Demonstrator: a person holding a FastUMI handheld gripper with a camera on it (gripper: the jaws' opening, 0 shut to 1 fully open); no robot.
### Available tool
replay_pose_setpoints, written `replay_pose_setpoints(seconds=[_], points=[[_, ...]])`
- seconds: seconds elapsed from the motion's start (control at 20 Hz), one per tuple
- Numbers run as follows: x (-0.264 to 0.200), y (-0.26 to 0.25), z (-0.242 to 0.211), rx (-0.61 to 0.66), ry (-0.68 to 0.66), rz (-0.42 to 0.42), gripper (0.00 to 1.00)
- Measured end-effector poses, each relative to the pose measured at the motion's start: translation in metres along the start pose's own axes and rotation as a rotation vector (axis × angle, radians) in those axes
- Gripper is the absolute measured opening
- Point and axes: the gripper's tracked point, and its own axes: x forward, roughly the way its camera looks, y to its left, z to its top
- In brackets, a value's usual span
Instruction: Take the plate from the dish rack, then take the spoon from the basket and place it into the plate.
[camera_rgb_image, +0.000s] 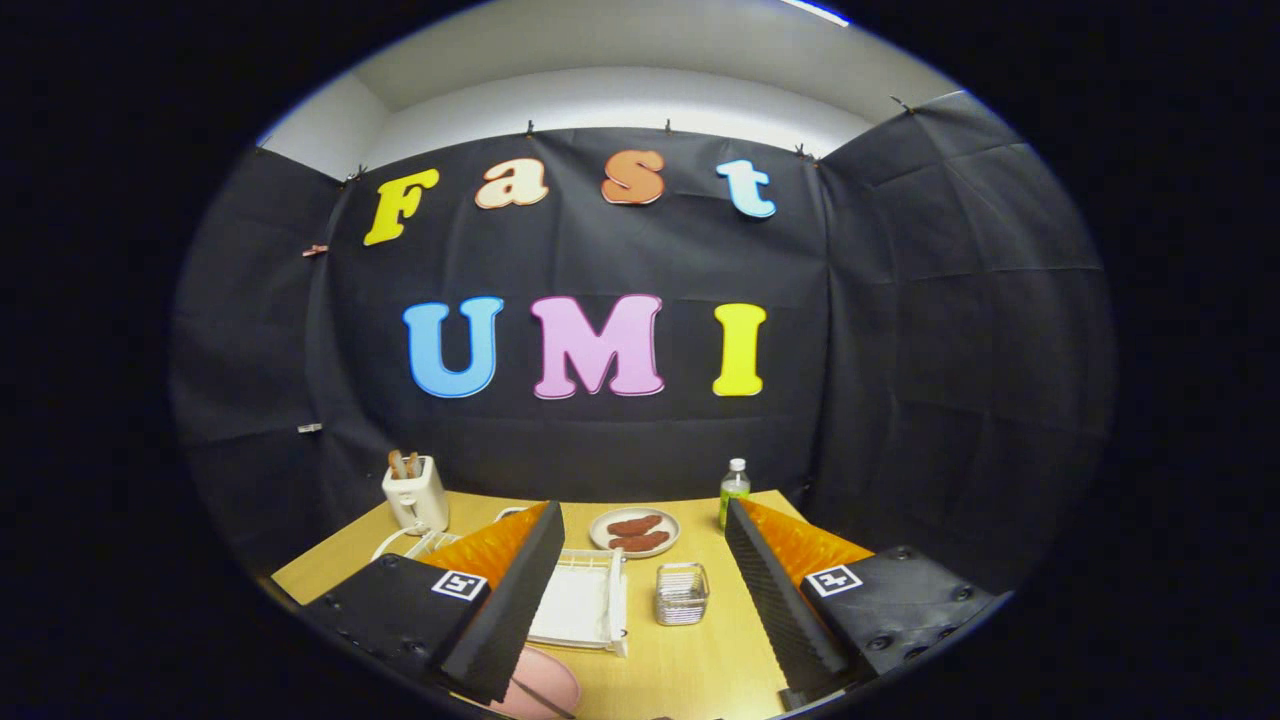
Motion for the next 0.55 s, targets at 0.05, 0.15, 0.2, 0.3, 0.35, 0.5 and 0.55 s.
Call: replay_pose_setpoints(seconds=[0.05,0.15,0.2,0.3,0.35,0.5,0.55], points=[[-0.002,-0.009,0.003,-0.006,-0.006,-0.021,0.99],[-0.003,-0.022,0.007,-0.026,-0.007,-0.050,0.99],[0.000,-0.025,0.007,-0.034,-0.001,-0.056,0.99],[0.006,-0.024,0.008,-0.036,0.008,-0.049,1.00],[0.009,-0.021,0.009,-0.033,0.007,-0.044,1.00],[0.018,-0.007,0.009,-0.023,0.002,-0.019,1.00],[0.019,-0.001,0.006,-0.022,0.006,-0.004,1.00]])
